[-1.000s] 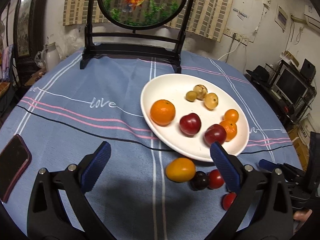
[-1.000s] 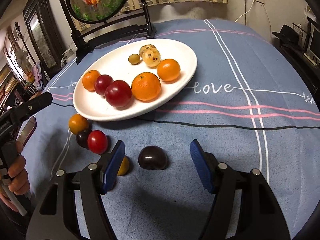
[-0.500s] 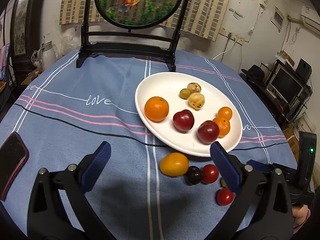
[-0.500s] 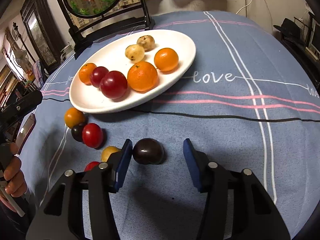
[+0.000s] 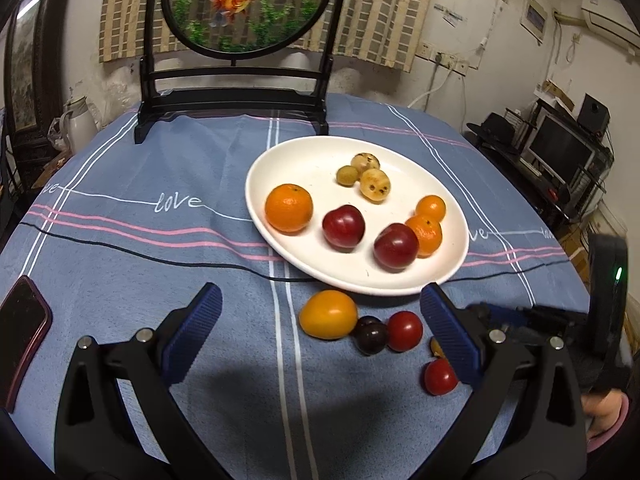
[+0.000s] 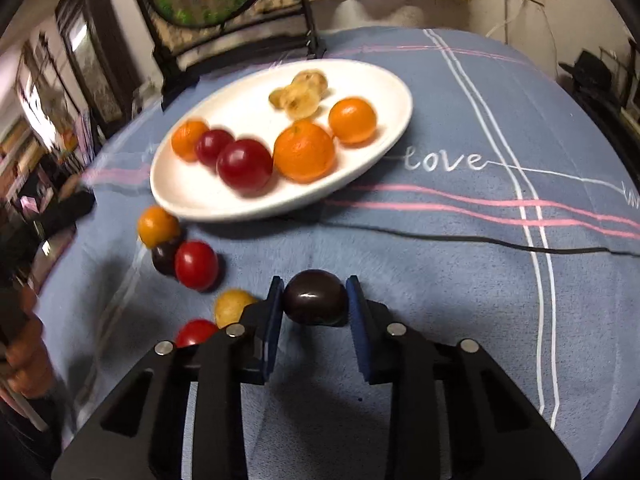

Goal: Organize fruits
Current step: 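Grasp the dark plum with the right tool while the left tool grasps a red plum, then carry both plums over the white plate and open both tools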

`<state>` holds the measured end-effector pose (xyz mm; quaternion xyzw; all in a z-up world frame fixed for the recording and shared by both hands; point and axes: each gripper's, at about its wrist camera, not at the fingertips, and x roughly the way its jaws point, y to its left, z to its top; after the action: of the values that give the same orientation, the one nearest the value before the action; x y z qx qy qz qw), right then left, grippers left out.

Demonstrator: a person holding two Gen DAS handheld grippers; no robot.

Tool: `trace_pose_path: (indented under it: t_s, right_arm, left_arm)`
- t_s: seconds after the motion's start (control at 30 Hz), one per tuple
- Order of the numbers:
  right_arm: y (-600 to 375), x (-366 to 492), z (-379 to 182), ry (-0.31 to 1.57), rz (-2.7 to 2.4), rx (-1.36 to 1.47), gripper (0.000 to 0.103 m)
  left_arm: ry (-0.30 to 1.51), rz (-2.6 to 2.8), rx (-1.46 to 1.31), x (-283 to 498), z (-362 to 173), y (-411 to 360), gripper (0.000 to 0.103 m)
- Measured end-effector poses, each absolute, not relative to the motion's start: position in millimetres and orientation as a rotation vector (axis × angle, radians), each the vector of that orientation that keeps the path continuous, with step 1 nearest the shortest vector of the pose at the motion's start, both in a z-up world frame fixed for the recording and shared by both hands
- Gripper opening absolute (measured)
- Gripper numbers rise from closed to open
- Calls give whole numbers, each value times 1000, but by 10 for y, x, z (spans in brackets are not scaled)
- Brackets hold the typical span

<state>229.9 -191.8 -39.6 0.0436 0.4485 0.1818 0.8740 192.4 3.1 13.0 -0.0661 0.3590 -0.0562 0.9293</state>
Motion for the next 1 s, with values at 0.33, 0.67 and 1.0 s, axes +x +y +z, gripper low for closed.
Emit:
trace_pose_path:
  t_s: [0.33,0.67,1.0]
  right_arm:
    - [-2169,2359,-347,927,324,197,32]
    - [-2110,2314,-315,924,344,173,32]
    - [-2095,2303,-307,923,349,161,32]
  left_arm:
    - [836,-439,87,1730,-106,-685,59]
    - [919,-455,145,1745,-345,-854,44]
    - [918,-457,168,1752,-397,-918,35]
